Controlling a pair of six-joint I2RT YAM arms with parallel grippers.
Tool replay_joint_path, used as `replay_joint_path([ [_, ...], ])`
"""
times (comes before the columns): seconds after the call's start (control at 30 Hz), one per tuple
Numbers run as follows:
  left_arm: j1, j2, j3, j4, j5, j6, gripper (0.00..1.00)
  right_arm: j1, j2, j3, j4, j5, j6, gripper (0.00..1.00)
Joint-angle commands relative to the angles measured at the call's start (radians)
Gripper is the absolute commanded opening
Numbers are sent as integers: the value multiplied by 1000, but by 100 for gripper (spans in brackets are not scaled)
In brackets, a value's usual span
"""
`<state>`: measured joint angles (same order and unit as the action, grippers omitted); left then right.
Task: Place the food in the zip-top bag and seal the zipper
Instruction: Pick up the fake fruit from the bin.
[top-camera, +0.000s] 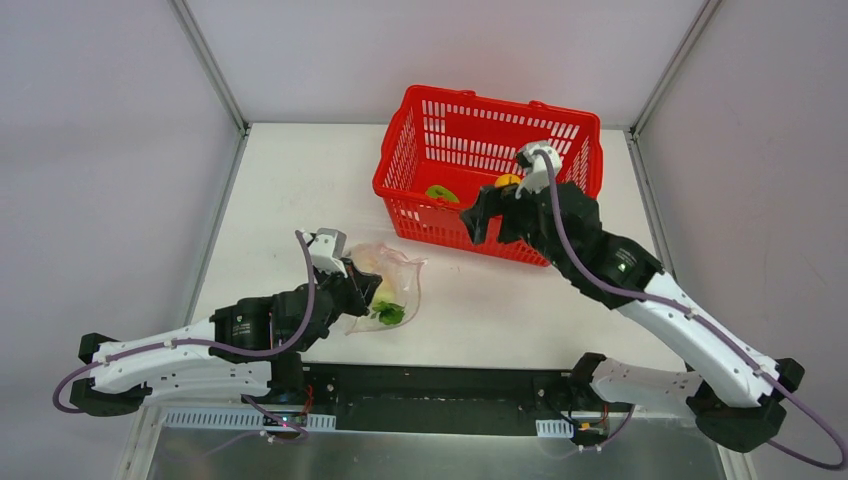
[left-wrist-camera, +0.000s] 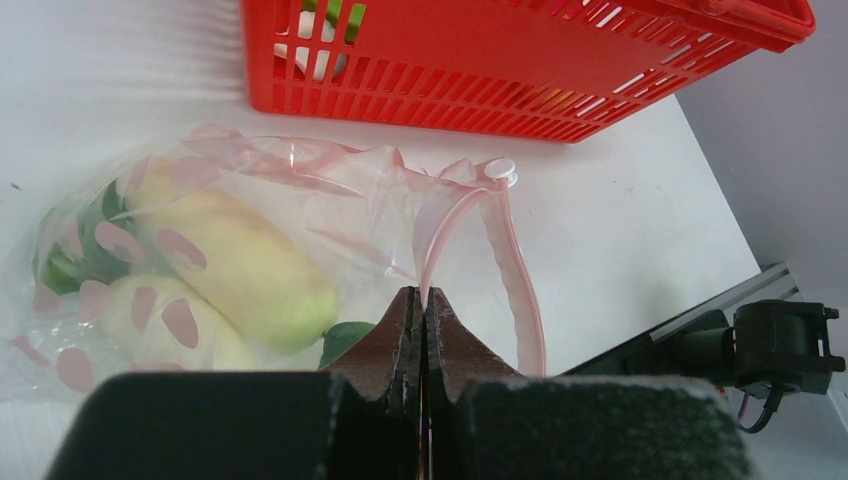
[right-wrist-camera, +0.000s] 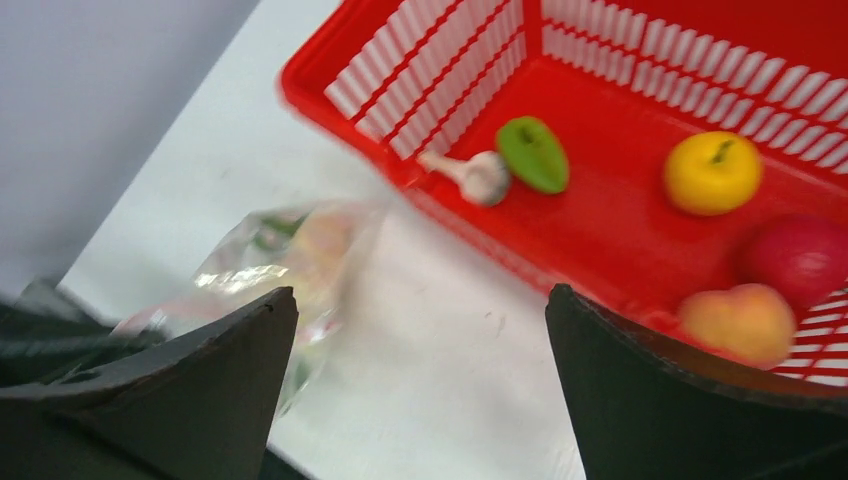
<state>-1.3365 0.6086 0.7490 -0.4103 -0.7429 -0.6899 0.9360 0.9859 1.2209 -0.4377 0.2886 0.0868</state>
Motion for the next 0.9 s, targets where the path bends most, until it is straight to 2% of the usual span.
replay_joint_path([
  [0.0,-7,0,5,-24,-34,-29,0,-155,94,106,16,28,-45,98],
  [0.1,-7,2,11,-35,-31,-30,0,-318,192,168,8,-192,-46,91],
  [0.17,-8,5,15,-43,-28,-30,0,-390,261,213,0,-312,-56,90],
  [0.27,-8,21,45,-96,-22,-31,0,-460,379,269,15,-379,-77,90],
  [0.43,-7,26,72,-159,-28,-43,0,-526,617,442,-42,-421,-124,93],
  [0.53,-8,18,72,-160,-27,-25,0,-569,756,548,-82,-538,-128,95],
  [0.67,-7,18,78,-195,-55,-13,0,-576,945,765,-254,-673,-201,94],
  [0.87,-6,6,7,-104,-78,33,0,-567,1164,909,-295,-704,-245,92],
])
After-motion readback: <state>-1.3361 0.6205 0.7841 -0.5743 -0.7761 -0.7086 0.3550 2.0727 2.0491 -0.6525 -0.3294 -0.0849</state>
